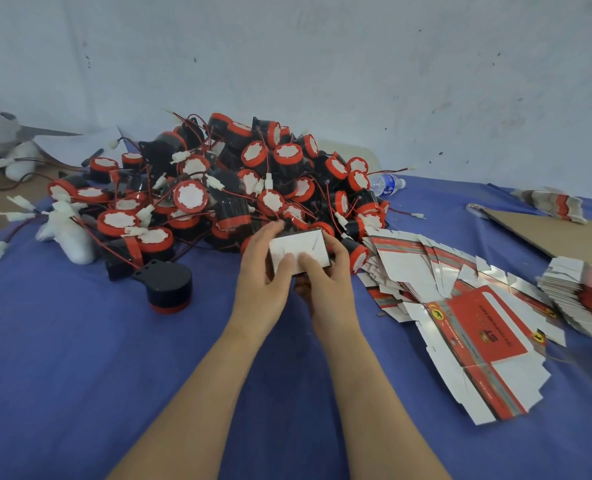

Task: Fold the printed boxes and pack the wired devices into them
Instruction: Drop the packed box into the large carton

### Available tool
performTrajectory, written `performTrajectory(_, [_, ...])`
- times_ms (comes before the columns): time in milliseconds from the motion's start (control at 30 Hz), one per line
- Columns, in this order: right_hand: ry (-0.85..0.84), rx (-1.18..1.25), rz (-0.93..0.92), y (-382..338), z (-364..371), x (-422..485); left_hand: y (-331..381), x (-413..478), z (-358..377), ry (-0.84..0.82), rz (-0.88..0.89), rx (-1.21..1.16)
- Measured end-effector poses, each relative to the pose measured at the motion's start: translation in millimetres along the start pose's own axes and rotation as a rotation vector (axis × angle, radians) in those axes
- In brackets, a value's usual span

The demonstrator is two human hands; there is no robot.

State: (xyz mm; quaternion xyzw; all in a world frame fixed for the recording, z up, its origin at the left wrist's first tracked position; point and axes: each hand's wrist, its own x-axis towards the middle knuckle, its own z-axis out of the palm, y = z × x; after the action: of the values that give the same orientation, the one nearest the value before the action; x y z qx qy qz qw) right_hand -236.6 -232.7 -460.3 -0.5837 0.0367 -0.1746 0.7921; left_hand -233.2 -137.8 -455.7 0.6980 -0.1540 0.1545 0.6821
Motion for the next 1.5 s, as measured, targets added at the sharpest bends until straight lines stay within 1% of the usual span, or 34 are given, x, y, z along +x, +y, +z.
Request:
performTrajectory(100, [-0.046, -0.041, -0.018, -0.8, 4.6, -3.9, -6.5, 0.0, 0.0, 0.087, -0.040, 0.078])
performTrajectory(167, [-0.041, -0.081, -0.023, 1.4, 9.0, -6.4, -9.5, 0.4, 1.3, 0.159, -0.105, 0.102])
performTrajectory(233, [-0.016, -0.119, -0.033, 3.7, 12.4, -8.4, -10.4, 0.0, 2.7, 0.181, -0.143, 0.131])
performTrajectory(300, [-0.004, -0.130, -0.027, 4.3, 14.4, -9.7, -11.9, -0.5, 2.4, 0.182, -0.119, 0.152])
performTrajectory(400, [-0.021, -0.086, 0.040, 1.1, 13.4, -8.8, -11.3, -0.2, 1.5, 0.176, -0.096, 0.142])
performTrajectory(533, [-0.063, 0.085, 0.145, -2.3, 7.6, -5.6, -10.5, 3.3, -4.8, 0.175, -0.139, 0.041])
performTrajectory(600, [-0.103, 0.141, 0.193, -3.2, 5.1, -5.0, -9.3, 3.6, -8.0, 0.187, -0.128, 0.064])
performTrajectory(733, [-0.187, 0.016, 0.201, -5.8, 1.5, -5.3, -5.0, 0.4, -6.5, 0.183, -0.014, 0.155])
performTrajectory(800, [-0.221, 0.035, 0.185, -6.1, 0.6, -5.6, -2.4, 0.0, -4.4, 0.181, -0.003, 0.105])
performTrajectory(900, [-0.261, 0.167, 0.194, -9.5, 1.4, -6.3, 0.9, 1.1, -4.5, 0.187, -0.017, -0.015])
performTrajectory(1067, [-0.180, 0.297, 0.257, -16.9, 1.3, -4.8, 0.1, 4.3, -5.4, 0.230, -0.087, -0.152])
performTrajectory(1133, [-0.180, 0.299, 0.286, -19.2, 2.9, -5.2, 0.4, 6.2, -6.5, 0.265, -0.155, -0.293])
performTrajectory(1200, [-0.195, 0.220, 0.260, -20.9, 4.6, -7.0, -1.2, 9.4, -8.3, 0.255, -0.261, -0.439])
performTrajectory(1233, [-0.211, 0.167, 0.209, -21.8, 4.8, -8.1, -1.5, 10.2, -8.7, 0.220, -0.319, -0.458])
performTrajectory(1300, [-0.272, 0.031, 0.018, -22.5, 5.5, -11.5, -4.3, 9.3, -7.0, 0.146, -0.386, -0.381])
performTrajectory(1333, [-0.293, -0.098, -0.102, -23.4, 6.8, -13.4, -6.7, 8.8, -6.2, 0.132, -0.377, -0.288])
performTrajectory(1367, [-0.278, -0.279, -0.217, -23.1, 7.8, -14.2, -8.3, 9.1, -5.5, 0.144, -0.375, -0.212])
performTrajectory(1400, [-0.221, -0.500, -0.311, -20.8, 7.8, -13.6, -8.7, 9.8, -6.1, 0.187, -0.384, -0.186])
performTrajectory(1467, [-0.037, -0.928, -0.408, -18.0, 9.0, -13.3, -12.2, 13.9, -12.4, 0.249, -0.386, -0.225])
performTrajectory(1500, [-0.007, -1.104, -0.404, -18.5, 10.8, -14.2, -11.0, 15.2, -15.6, 0.241, -0.413, -0.257])
